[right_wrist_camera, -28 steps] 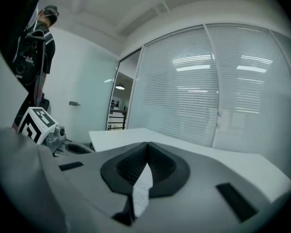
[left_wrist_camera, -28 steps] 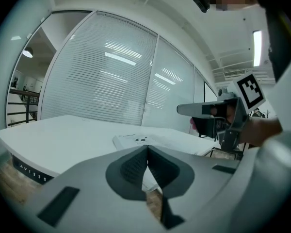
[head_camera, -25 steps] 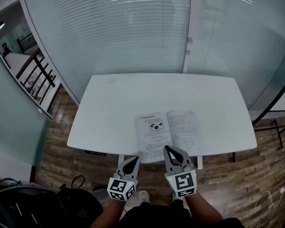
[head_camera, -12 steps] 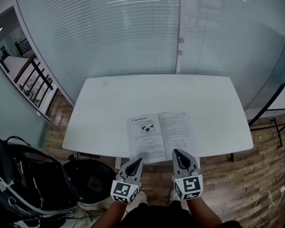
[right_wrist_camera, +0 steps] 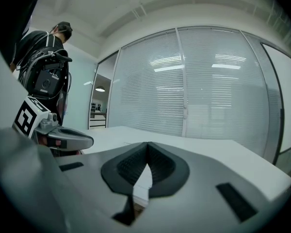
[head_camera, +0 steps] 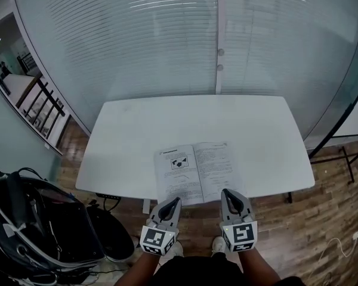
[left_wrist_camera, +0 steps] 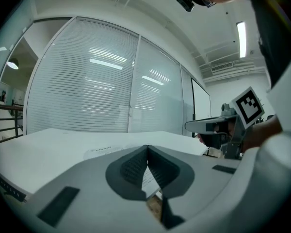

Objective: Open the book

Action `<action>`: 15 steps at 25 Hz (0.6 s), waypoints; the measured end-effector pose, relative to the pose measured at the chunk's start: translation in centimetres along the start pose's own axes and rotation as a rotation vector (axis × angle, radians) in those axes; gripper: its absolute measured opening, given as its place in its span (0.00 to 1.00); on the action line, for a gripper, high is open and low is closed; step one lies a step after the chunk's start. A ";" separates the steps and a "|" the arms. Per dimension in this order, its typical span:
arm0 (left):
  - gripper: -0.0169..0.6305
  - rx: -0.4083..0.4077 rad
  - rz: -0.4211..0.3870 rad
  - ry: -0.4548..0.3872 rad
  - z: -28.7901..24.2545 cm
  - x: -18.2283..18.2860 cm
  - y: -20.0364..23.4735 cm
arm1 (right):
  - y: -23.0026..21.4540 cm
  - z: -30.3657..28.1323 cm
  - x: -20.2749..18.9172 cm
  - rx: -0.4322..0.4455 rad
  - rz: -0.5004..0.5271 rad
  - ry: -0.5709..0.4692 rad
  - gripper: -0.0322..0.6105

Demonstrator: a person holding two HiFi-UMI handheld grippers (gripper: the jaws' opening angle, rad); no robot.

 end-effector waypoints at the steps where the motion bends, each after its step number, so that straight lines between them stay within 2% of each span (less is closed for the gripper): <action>1: 0.05 -0.001 -0.002 0.002 0.0 0.2 0.0 | 0.0 0.0 0.2 0.004 -0.002 -0.005 0.05; 6: 0.05 -0.006 -0.016 -0.004 -0.3 0.3 -0.2 | -0.1 0.2 1.2 -0.013 0.042 0.039 0.05; 15: 0.05 -0.009 -0.041 -0.013 -0.6 1.0 0.1 | 0.4 -0.4 -0.5 0.024 -0.001 0.004 0.05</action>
Point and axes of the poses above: the fingertips, and each gripper's own axes: z backward along the fingers, y to its left, x out of its top, the point moved 3 cm from there along z, backward along the fingers, and after that the axes turned 12 degrees about -x, right-handed, at the moved point
